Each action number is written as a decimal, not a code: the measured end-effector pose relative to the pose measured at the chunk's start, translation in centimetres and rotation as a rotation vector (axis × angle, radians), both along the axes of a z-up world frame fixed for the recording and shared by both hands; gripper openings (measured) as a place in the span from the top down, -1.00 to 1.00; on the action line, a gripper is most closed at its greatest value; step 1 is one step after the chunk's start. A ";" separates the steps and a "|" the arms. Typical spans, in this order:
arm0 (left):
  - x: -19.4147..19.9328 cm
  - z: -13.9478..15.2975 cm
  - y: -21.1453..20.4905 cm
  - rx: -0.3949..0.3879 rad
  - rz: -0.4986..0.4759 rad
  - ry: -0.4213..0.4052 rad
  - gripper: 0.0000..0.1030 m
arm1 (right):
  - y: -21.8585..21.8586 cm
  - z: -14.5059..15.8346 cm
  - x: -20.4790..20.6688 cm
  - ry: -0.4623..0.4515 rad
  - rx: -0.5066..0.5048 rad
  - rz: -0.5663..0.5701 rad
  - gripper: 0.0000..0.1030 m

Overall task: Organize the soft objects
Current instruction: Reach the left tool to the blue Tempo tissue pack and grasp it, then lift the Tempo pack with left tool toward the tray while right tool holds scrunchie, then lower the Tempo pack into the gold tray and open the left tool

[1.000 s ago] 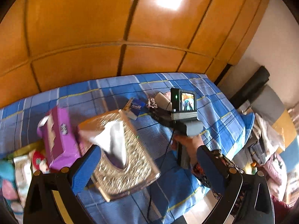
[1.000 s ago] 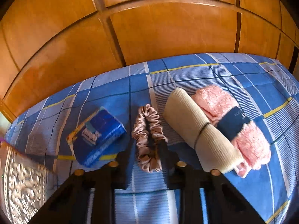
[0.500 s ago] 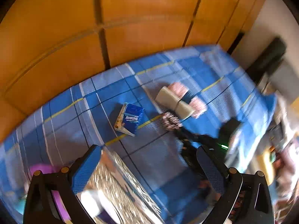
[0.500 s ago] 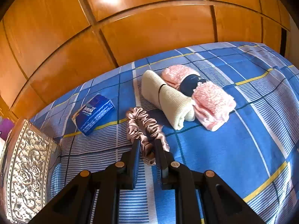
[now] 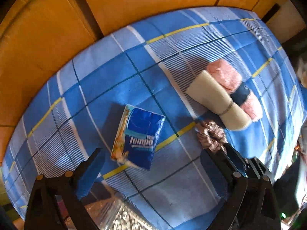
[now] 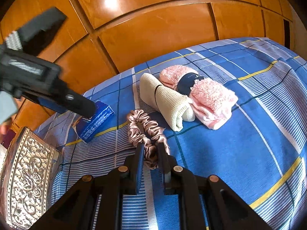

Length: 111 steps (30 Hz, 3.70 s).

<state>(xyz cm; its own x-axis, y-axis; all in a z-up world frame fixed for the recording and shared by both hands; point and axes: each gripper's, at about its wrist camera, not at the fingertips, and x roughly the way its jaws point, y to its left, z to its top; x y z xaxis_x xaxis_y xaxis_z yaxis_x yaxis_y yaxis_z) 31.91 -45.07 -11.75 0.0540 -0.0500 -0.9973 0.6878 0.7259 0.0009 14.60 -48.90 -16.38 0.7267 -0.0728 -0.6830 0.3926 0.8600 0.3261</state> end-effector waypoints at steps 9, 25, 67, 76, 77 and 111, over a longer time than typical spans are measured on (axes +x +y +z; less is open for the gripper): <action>1.4 -3.1 -2.1 0.147 -0.074 -0.053 -0.65 | -0.8 -0.5 -0.3 -0.021 0.035 -0.008 0.78; 0.7 1.1 0.5 -0.032 -0.060 -0.034 -0.05 | -0.5 -0.5 -0.1 -0.013 0.006 -0.020 0.78; -10.7 7.4 42.9 -0.530 0.388 0.031 -0.05 | 1.9 0.3 0.7 0.088 -0.181 -0.038 0.78; -11.0 -0.2 47.2 -0.405 0.516 0.030 -0.05 | 2.5 0.3 1.1 0.108 -0.221 -0.043 0.78; -11.1 -0.4 47.5 -0.393 0.520 0.019 -0.05 | 2.6 0.3 1.1 0.108 -0.224 -0.043 0.78; -16.2 3.0 45.0 -0.470 0.470 -0.230 -0.64 | 8.3 10.0 -7.8 -0.148 -0.238 -0.032 0.78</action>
<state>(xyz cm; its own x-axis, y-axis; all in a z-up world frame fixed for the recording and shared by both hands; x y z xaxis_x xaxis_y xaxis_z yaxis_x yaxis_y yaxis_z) 15.72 -0.02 -8.77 0.3823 -0.3924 -0.8366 0.3209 0.9054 -0.2781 6.77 -40.55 -6.35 0.8120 -0.2427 -0.5309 0.3837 0.9073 0.1721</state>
